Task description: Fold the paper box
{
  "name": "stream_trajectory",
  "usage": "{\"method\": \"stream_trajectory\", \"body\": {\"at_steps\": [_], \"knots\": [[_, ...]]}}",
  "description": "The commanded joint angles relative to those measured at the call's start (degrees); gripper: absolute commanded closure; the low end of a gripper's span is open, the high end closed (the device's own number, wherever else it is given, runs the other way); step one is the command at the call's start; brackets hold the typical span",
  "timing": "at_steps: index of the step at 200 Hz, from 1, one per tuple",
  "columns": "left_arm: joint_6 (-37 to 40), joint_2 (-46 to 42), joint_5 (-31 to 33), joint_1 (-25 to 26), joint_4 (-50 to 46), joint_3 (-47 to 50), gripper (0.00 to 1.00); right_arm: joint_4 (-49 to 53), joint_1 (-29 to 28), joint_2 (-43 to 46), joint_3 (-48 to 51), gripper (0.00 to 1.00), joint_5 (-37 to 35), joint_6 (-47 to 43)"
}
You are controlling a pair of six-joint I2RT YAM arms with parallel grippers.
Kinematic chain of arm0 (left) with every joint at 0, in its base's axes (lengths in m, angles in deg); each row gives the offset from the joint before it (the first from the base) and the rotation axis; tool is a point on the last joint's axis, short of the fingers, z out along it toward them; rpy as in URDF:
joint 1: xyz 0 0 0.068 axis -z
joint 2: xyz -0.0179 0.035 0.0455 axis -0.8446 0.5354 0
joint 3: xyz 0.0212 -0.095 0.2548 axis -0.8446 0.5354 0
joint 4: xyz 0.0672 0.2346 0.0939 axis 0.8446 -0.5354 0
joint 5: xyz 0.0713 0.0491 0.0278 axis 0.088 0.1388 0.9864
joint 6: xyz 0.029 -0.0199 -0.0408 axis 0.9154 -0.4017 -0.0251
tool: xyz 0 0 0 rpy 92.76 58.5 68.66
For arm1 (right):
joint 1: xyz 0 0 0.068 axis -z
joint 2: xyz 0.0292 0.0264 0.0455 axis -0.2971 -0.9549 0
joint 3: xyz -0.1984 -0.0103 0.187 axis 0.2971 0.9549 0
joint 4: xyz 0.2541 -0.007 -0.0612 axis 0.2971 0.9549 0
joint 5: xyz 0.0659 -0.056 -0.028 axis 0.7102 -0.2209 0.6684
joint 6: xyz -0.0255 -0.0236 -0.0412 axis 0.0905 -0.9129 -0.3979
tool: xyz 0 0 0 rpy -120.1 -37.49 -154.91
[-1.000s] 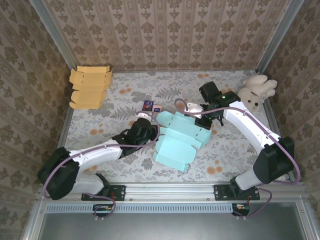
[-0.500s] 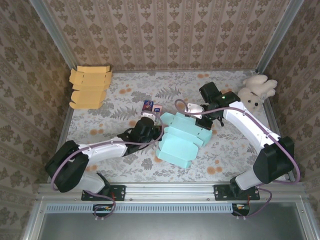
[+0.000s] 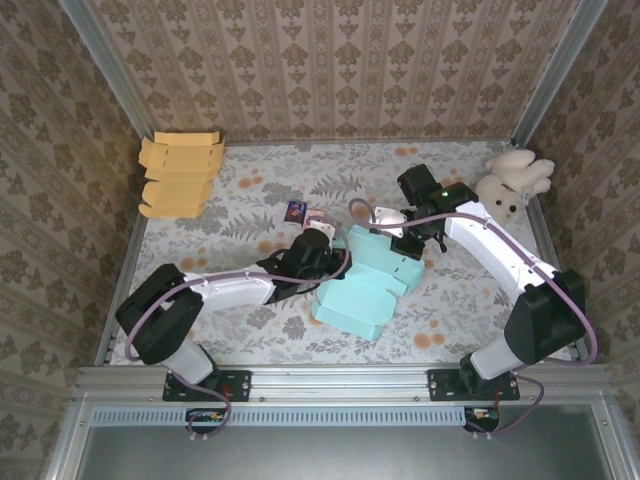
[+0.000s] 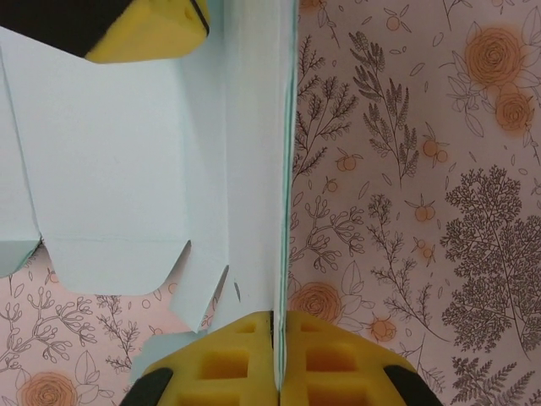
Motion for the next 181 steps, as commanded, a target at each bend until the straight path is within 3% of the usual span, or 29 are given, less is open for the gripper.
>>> {"method": "stream_trajectory", "body": {"at_steps": [1,63,134,181], "knots": [[-1.5,1.4,-1.4,0.1,2.0,-0.6,0.96,-0.5,-0.1,-0.9,0.7,1.0,1.6,-0.2],[0.9,-2.3,0.1,0.4,0.1,0.7,0.96,-1.5,0.3,-1.6,1.1,1.0,0.7,-0.3],[11.2,-30.4,18.5,5.0,-6.7,15.5,0.91,-8.5,-0.7,2.4,4.6,1.0,-4.6,-2.0],[12.3,-44.4,28.1,3.3,-10.6,23.3,0.89,-16.4,-7.5,6.4,9.3,1.0,-13.7,-5.8]]}}
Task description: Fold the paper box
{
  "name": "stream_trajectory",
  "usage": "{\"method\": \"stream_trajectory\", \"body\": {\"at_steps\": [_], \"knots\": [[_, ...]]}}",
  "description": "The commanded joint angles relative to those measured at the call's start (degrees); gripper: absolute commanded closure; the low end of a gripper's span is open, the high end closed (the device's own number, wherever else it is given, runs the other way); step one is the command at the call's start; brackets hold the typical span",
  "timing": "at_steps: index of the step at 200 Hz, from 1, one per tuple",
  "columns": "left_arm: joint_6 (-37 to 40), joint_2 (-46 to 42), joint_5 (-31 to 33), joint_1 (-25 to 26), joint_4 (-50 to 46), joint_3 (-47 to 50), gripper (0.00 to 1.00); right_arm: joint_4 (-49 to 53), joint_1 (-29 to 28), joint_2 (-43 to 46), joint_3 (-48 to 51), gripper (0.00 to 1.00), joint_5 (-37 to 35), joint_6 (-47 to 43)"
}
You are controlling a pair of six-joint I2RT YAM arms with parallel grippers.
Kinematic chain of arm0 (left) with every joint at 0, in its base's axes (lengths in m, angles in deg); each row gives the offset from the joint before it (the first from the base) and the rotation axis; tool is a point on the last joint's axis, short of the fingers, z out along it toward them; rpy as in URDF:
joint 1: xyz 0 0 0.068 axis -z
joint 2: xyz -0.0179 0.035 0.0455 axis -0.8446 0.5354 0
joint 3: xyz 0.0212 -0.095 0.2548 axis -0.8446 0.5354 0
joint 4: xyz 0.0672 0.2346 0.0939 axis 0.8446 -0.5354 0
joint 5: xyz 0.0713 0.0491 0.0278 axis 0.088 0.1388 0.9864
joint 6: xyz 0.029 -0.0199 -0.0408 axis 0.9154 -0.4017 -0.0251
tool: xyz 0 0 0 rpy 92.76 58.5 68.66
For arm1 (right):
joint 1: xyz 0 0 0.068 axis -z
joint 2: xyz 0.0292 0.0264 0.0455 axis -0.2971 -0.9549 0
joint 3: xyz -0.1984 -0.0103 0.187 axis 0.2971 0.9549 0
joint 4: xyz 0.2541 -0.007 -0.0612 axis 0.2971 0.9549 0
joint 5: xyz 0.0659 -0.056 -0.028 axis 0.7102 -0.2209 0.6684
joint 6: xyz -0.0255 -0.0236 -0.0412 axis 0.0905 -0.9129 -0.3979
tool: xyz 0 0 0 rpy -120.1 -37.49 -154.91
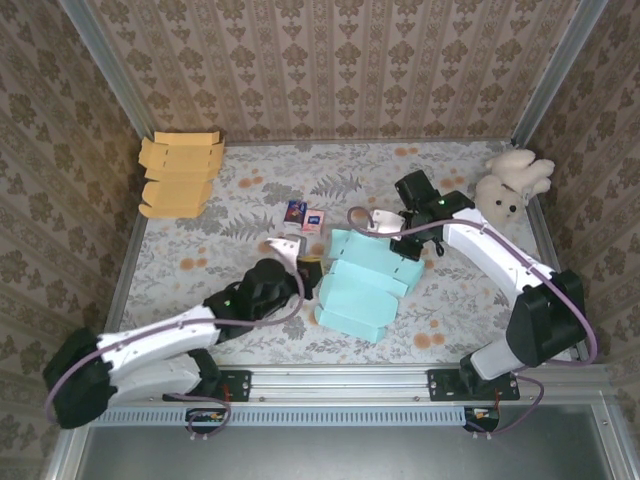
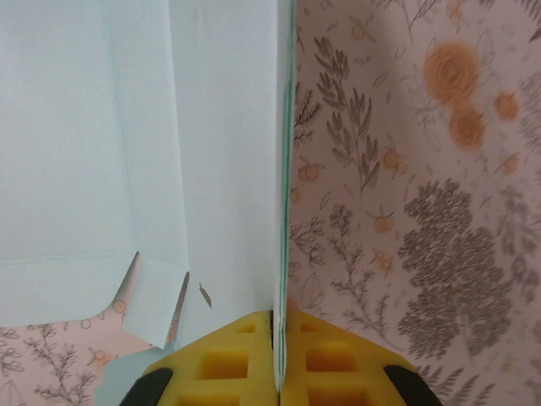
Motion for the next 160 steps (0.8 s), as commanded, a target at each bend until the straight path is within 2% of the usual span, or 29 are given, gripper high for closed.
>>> {"method": "stream_trajectory", "body": {"at_steps": [1,36,84,124,160], "knots": [[2.1,-3.4,7.6,-1.5,-3.8,2.6,0.89,-5.6,-3.3,2.9,2.5,1.0,-6.2,-3.2],[1.7,-4.9,5.4,-5.1,-1.3,6.1,0.89,-11.3,-7.2,5.0,5.5,1.0,-9.8,-4.0],[1.3,-4.7,5.8,-8.1,0.9,9.0,0.89,-21.6,-14.5,3.7,9.6,1.0,-19.3,-7.1],[1.2,-4.2,5.5,-10.5,2.5,10.6,0.9,-24.7,-17.4,-1.4,10.8,1.0,-23.6,-6.7],[1.3,-1.6,5.2,-12.1,5.3,11.7,0.9,-30.8,-19.4,-4.3,14.0,1.0,-30.3,-8.4]]}}
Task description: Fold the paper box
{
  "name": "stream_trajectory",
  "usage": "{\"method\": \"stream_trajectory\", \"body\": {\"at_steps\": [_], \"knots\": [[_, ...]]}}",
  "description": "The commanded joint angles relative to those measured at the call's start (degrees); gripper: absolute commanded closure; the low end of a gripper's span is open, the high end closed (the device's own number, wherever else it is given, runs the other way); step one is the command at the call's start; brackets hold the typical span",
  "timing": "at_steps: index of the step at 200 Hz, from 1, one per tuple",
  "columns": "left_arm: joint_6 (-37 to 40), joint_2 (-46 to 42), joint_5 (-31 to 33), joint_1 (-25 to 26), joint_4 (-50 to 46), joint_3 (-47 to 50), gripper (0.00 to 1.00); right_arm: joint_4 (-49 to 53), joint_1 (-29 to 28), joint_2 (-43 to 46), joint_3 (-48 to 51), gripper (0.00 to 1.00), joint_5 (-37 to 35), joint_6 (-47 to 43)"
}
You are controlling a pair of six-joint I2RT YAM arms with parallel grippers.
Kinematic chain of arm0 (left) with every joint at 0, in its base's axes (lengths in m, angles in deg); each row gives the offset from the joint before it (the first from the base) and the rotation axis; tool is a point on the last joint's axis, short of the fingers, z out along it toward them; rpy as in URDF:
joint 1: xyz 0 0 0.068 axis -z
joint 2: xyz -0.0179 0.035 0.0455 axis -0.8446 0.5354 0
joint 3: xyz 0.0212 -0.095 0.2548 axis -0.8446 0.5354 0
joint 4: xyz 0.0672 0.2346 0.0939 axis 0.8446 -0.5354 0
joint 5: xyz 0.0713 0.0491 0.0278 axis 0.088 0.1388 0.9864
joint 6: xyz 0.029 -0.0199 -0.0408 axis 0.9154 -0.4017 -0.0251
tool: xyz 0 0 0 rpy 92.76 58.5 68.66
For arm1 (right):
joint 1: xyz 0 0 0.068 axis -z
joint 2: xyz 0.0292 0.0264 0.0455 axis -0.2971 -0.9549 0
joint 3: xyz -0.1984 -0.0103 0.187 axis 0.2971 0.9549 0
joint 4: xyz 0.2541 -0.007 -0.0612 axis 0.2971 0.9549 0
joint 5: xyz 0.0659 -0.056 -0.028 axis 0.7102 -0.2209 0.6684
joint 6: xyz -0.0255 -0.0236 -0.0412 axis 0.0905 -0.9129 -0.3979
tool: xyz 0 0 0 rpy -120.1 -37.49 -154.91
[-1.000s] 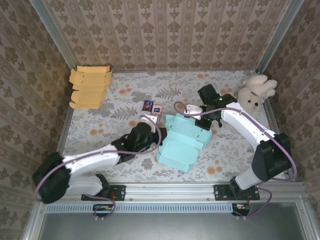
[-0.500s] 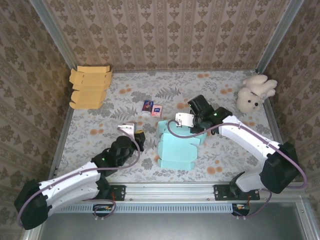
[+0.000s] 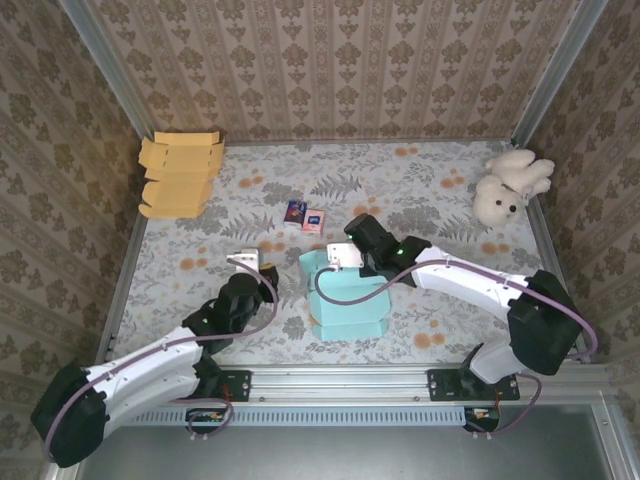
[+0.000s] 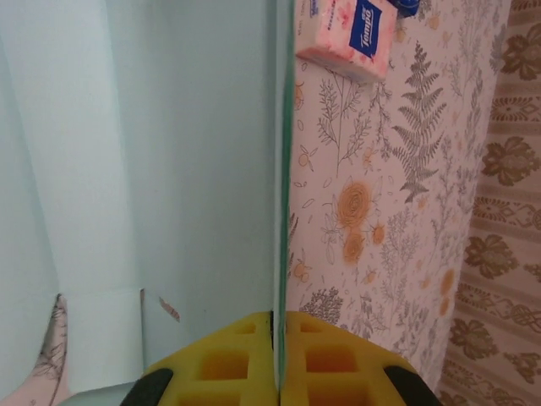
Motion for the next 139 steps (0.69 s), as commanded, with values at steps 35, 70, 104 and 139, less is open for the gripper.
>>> {"method": "stream_trajectory", "body": {"at_steps": [35,70,104,139], "knots": [[1.6,7.6,-0.6,-2.0,8.1,0.5,0.9,-12.5,-2.8,-0.6,8.3,1.0,-8.1,-1.7],[3.8,15.9,-4.0,-2.3,14.2,-0.6,0.91,-19.3,-3.4,1.2,12.5,1.0,-10.3,-2.8],[5.3,19.3,-6.8,-2.6,17.9,-0.5,0.92,-25.7,-3.5,1.7,15.5,1.0,-11.4,-5.1],[6.5,18.8,-8.9,-3.6,18.4,-0.1,0.92,-30.6,-4.2,3.4,18.7,1.0,-10.5,-7.4]]}}
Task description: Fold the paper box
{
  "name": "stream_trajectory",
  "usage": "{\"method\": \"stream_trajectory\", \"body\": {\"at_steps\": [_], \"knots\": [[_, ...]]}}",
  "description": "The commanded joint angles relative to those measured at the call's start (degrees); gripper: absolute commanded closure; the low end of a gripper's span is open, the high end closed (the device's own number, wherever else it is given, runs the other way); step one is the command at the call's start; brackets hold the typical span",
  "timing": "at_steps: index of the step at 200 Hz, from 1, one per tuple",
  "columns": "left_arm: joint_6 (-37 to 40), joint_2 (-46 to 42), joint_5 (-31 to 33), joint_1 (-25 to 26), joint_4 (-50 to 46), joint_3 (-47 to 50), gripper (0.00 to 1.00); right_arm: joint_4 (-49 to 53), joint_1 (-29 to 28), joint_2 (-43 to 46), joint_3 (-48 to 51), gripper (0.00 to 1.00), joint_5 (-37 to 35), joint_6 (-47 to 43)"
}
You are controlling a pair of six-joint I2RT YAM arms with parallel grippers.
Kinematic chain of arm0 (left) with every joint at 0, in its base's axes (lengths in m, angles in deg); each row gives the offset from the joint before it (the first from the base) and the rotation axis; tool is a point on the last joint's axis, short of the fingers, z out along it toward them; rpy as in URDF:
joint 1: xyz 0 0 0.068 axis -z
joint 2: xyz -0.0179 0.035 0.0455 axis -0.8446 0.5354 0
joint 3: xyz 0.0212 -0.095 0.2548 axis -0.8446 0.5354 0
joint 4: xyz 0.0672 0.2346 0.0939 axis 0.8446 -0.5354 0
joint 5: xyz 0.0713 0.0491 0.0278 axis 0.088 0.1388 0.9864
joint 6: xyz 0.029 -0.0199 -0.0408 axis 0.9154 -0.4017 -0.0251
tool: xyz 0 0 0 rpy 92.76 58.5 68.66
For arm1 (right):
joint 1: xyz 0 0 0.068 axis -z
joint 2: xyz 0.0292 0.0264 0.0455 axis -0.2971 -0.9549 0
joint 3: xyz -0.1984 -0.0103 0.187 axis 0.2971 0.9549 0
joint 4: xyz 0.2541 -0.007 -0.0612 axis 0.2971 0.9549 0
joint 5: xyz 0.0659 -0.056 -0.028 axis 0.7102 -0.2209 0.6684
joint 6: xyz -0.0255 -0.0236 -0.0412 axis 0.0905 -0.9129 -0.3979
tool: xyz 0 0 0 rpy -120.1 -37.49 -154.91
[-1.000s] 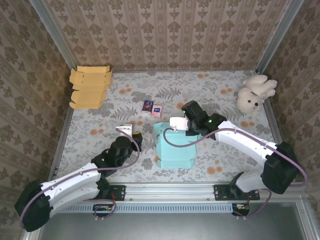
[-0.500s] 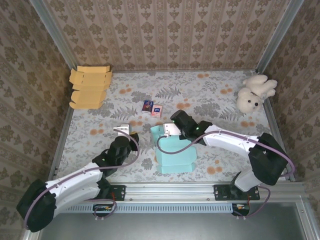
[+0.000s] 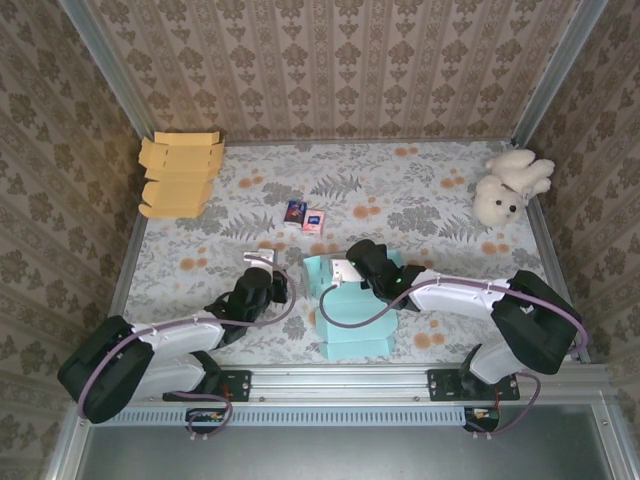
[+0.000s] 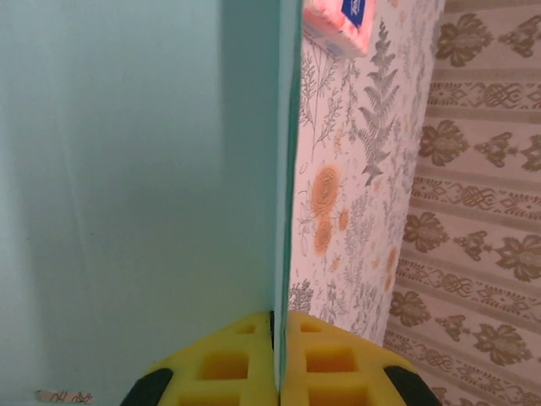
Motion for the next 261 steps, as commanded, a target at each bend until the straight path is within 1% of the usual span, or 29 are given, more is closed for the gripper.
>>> {"method": "stream_trajectory", "body": {"at_steps": [1,39,55,109,189,219,243,261], "knots": [[2.3,-0.5,-2.9,-0.8,2.9,-0.3,0.92,-5.9,-0.8,2.2,2.5,1.0,-1.4,-2.6],[4.2,-0.1,-6.9,-1.5,6.0,0.3,0.92,-15.4,-1.6,1.9,6.8,1.0,-2.4,-5.9],[5.2,0.7,-9.1,-1.6,7.6,0.2,0.92,-16.5,-1.6,1.8,7.4,1.0,-2.5,-6.5],[7.0,3.8,-16.0,-1.6,13.4,1.4,0.92,-16.4,-1.6,2.0,7.4,1.0,-2.7,-6.2],[9.1,3.1,-18.8,-2.0,13.4,2.7,0.9,-15.0,-1.6,2.0,7.0,1.0,-2.8,-5.8],[9.3,3.1,-20.6,-2.4,15.2,3.8,0.9,-14.8,-1.6,2.0,7.0,1.0,-2.9,-5.8],[10.1,3.0,-23.2,-2.5,15.5,3.8,0.87,-14.4,-1.8,2.6,7.2,1.0,-2.8,-5.6],[10.6,3.2,-24.0,-2.8,15.5,4.0,0.84,-14.2,-1.9,3.1,7.2,1.0,-2.8,-5.7]]}}
